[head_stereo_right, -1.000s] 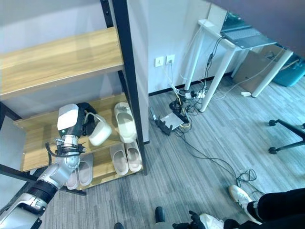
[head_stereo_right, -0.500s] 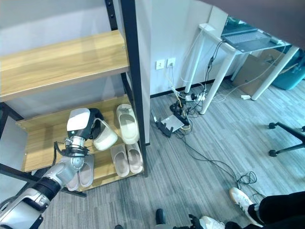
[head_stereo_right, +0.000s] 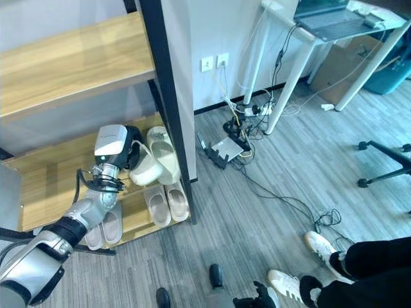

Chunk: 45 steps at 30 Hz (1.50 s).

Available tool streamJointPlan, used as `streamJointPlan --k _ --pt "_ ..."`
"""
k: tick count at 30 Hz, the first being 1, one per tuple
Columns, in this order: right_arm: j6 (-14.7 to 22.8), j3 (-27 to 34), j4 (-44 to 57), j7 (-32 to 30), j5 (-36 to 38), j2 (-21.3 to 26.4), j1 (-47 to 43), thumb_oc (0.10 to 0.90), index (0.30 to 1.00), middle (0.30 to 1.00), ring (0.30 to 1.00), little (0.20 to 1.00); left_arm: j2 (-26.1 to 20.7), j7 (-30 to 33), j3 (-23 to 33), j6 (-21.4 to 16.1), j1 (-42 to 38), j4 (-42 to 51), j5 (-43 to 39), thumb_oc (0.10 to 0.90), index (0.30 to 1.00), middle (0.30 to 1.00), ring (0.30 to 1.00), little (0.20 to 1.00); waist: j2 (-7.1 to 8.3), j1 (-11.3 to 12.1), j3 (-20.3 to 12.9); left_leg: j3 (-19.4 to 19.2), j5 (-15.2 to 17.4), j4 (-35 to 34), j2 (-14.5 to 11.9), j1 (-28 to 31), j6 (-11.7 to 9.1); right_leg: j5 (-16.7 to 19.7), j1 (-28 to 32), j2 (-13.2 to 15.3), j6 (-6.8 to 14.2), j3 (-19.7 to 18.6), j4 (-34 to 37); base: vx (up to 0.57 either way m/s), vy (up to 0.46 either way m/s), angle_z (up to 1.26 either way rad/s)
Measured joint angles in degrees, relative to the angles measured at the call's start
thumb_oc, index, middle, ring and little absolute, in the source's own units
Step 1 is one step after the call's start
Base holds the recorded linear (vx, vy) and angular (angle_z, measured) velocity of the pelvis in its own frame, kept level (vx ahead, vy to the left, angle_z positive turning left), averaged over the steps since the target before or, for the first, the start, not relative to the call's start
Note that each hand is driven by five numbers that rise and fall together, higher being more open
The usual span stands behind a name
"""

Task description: Arrange the slippers neatly on the shoe rack.

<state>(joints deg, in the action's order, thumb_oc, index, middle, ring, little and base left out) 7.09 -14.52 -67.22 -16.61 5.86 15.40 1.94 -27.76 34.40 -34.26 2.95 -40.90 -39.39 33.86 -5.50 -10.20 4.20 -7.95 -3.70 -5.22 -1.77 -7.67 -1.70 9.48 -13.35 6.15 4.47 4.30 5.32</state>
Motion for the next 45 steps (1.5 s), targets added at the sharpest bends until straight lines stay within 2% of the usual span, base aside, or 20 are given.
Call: streamJointPlan --k 5,10,14,21,22,23,24,33,40,45 --pt "0.0 0.0 -0.5 0.0 0.0 0.1 -0.8 0.8 0.9 0.9 0.9 0.9 -1.9 -0.1 -4.0 1.4 -5.3 -1.0 4.2 0.4 0.3 0.3 0.3 0.3 0.27 0.2 1.4 -0.3 -0.2 0.0 0.3 -1.4 0.0 0.4 -1.5 0.0 0.2 -0.3 0.0 0.0 0.001 -0.02" --pt "0.2 -0.2 -0.5 0.1 0.1 0.1 -1.1 0.8 0.9 0.9 0.9 0.9 -3.2 -0.1 -4.1 2.4 -6.4 -0.9 7.9 0.4 0.3 0.3 0.3 0.3 1.21 0.2 2.4 -0.8 -0.2 0.0 0.3 -1.6 0.0 0.5 -1.9 0.0 0.2 -0.8 0.0 0.01 0.006 -0.04" --pt "0.7 -0.8 -0.4 0.0 0.0 0.0 -2.3 0.8 0.9 0.9 0.9 0.9 -4.3 -0.1 -5.8 2.4 -8.7 -0.8 11.1 0.4 0.3 0.3 0.3 0.3 2.81 0.3 3.7 -0.7 -0.2 0.0 0.4 -1.6 0.0 0.5 -1.9 0.1 0.2 -0.7 0.0 0.0 0.008 0.01" --pt "1.3 -2.2 0.3 0.1 -0.1 -0.2 -4.1 0.8 0.9 0.9 0.9 0.9 -4.5 -1.5 -6.7 3.7 -10.9 -1.0 12.4 0.4 0.3 0.3 0.3 0.3 3.22 0.3 4.0 -0.6 -0.2 0.0 0.4 -2.3 0.0 0.5 -2.5 0.1 0.2 -0.6 0.0 0.0 0.0 0.0" --pt "1.3 -2.5 0.3 0.1 -0.1 -0.2 -4.3 0.8 0.9 0.9 0.9 0.9 -4.6 -1.7 -7.3 3.9 -11.5 -1.2 12.7 0.565 0.547 0.547 0.547 0.547 3.35 0.3 4.1 -0.6 -0.2 0.0 0.4 -2.4 0.0 0.5 -2.6 0.1 0.2 -0.6 0.0 0.0 0.0 0.0" --pt "1.3 -2.5 0.5 0.1 -0.1 -0.2 -4.4 0.8 0.9 0.9 0.9 0.9 -4.6 -2.1 -7.8 4.6 -12.0 -1.2 13.2 0.775 0.862 0.862 0.862 0.862 3.45 0.3 4.1 -0.5 -0.2 0.0 0.4 -2.4 0.0 0.5 -2.6 0.1 0.2 -0.5 0.0 0.0 0.0 0.0" --pt "1.4 -2.5 0.5 0.1 -0.1 -0.2 -4.4 0.8 0.9 0.9 0.9 0.9 -4.6 -2.3 -8.0 4.7 -12.1 -1.3 13.5 0.8 0.9 0.9 0.9 0.9 3.54 0.3 4.2 -0.5 -0.2 0.0 0.4 -2.4 0.0 0.5 -2.6 0.1 0.2 -0.5 0.0 0.0 0.0 0.0" --pt "1.7 -2.5 1.6 0.1 -0.1 -0.2 -4.3 0.8 0.9 0.9 0.9 0.9 -3.0 -3.0 -8.3 5.1 -16.2 -4.4 13.5 0.8 0.9 0.9 0.9 0.9 4.11 0.2 4.5 -0.6 -0.2 0.0 0.5 -2.5 0.0 0.5 -2.7 0.2 0.2 -0.6 0.0 0.0 0.0 0.0" --pt "1.4 -2.4 5.0 0.3 0.2 -0.2 -4.4 0.8 0.9 0.9 0.9 0.9 -1.6 -9.5 -8.2 6.9 -17.1 -4.5 14.1 0.8 0.9 0.9 0.9 0.9 4.11 0.9 4.5 -0.4 -0.3 0.0 0.4 -2.1 0.1 0.6 -2.2 0.2 0.3 -0.3 0.0 0.0 0.0 0.0" --pt "0.8 -2.4 5.2 1.4 1.3 -0.2 -4.6 0.8 0.9 0.9 0.9 0.9 -0.2 -13.0 -8.2 6.9 -17.5 -3.5 14.2 0.8 0.9 0.9 0.9 0.9 4.11 1.9 4.5 0.4 -0.4 0.0 0.4 -1.9 0.0 0.6 -1.7 0.2 0.3 0.2 0.0 -0.03 -0.005 0.06"
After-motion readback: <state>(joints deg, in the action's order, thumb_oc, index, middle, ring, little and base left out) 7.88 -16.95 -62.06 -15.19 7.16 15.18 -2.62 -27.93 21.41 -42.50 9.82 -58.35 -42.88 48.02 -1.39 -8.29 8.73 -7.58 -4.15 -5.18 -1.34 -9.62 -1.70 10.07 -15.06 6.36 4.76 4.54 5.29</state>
